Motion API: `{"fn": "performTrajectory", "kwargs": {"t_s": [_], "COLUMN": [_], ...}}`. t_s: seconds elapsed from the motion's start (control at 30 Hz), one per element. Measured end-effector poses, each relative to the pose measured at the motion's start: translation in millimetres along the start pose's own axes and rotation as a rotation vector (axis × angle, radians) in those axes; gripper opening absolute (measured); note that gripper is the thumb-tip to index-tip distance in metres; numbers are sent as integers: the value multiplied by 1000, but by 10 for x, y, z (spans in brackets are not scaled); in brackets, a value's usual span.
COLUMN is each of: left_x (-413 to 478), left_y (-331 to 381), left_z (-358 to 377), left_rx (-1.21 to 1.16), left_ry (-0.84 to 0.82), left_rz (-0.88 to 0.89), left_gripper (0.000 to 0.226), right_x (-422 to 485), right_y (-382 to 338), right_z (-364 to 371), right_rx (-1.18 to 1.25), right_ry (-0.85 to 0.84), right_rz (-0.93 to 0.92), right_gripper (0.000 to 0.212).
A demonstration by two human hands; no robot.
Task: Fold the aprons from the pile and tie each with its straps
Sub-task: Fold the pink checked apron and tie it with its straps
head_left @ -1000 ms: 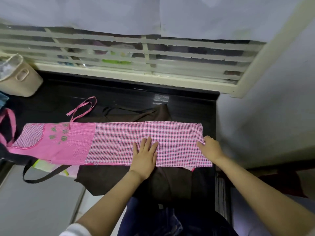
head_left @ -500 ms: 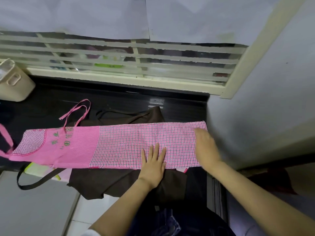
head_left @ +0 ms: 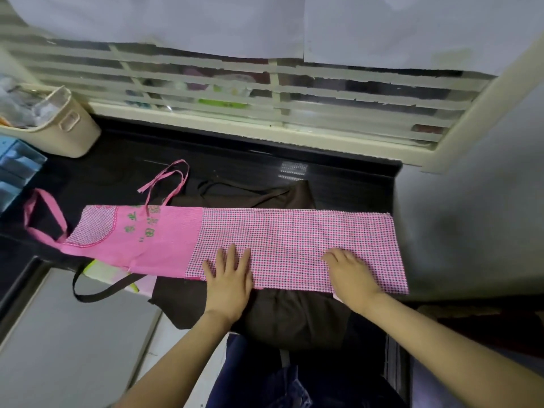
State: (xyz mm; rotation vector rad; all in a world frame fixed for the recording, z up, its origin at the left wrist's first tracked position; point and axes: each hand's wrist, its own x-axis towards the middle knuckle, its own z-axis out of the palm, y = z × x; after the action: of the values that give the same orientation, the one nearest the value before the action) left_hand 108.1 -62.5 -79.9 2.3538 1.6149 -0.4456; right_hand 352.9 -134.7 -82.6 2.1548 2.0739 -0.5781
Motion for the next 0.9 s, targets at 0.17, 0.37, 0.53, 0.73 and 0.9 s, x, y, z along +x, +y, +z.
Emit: {"fn": "performTrajectory", "kwargs": {"t_s": [0.17,0.37,0.53,0.73,0.9], "left_x": [99,598,1054,1455,1604], "left_y": [-366,-968,-1502,-1708,-1793], "left_z": [-128,-515,-766,-831,-797], "left_rx": [-380,-398,-274,-356,-429], "left_ry": [14,154,200,137,155], "left_rz": [52,-39,-159,-215,-184], "left_gripper": [44,39,40,41,24], "right_x": [412,1040,1502,1806,1861], "right_y": [-404,-1132,-1698,-2005,-2129], "right_z": [-268,-366,-327,-252,-270], "right_rx": [127,104,9,-63,-22], "right_ry": [57,-38,-143,-181,-206], "right_rz": [-141,-260,-373,-352,-281], "right_gripper": [55,64,74,70,76]}}
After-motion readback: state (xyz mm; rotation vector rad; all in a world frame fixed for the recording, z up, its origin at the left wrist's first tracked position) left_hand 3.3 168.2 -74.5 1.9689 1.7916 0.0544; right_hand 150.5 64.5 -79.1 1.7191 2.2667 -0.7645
